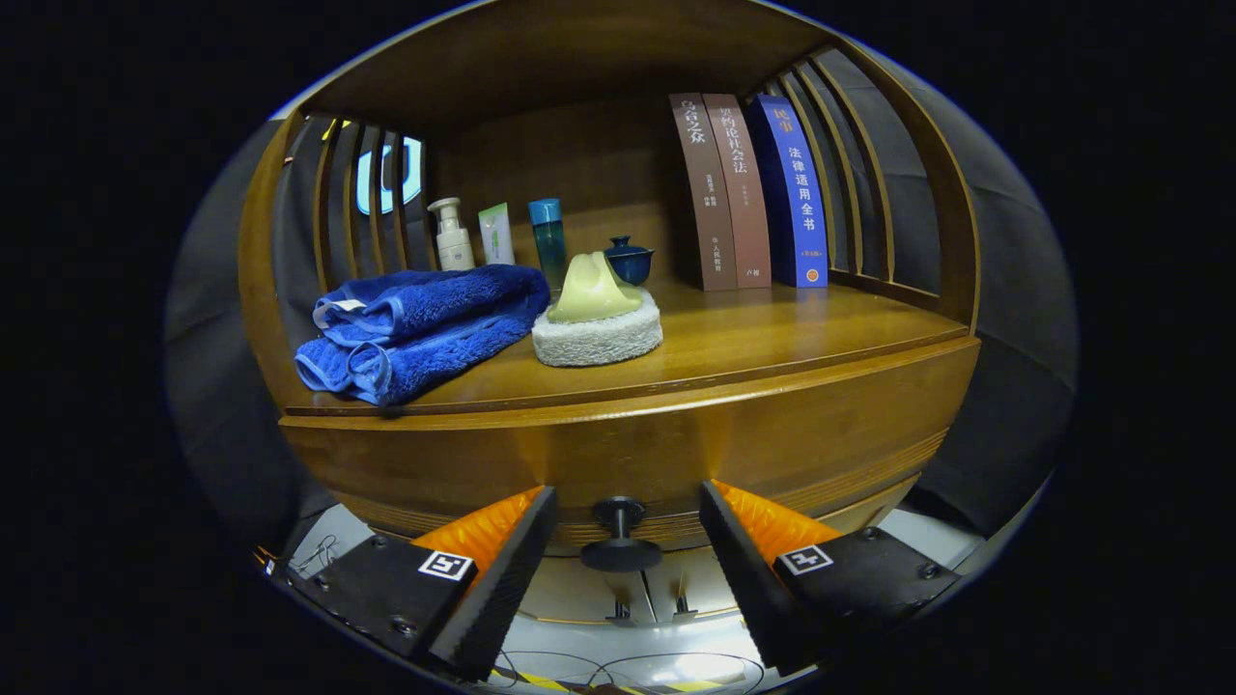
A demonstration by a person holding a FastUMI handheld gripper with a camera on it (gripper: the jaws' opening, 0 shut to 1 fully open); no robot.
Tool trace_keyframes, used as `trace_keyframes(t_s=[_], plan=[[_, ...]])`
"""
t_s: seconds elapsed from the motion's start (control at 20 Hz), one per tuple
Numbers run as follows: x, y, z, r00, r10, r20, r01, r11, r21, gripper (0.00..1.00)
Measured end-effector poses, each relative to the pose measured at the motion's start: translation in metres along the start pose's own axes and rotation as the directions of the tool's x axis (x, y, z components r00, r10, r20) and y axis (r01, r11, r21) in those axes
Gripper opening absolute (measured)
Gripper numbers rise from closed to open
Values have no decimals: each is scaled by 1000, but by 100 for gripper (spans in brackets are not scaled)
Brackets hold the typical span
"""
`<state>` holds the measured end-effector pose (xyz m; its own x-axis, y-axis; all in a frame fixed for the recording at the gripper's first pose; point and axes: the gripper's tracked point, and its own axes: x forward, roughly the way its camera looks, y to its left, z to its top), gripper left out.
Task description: Pull open the drawer, take out the items inside it, and place them on the countertop above the cabinet.
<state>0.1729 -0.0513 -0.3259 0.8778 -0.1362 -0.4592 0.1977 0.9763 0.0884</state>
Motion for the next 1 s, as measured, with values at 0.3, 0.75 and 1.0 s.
trace_keyframes(t_s=[0.3,0.75,1.0], plan=[[-18,1,9,1000,0,26,0,1000,-30,99],[-115,13,81,988,40,148,-32,998,-54,99],[-187,15,164,961,36,274,-16,997,-72,99]])
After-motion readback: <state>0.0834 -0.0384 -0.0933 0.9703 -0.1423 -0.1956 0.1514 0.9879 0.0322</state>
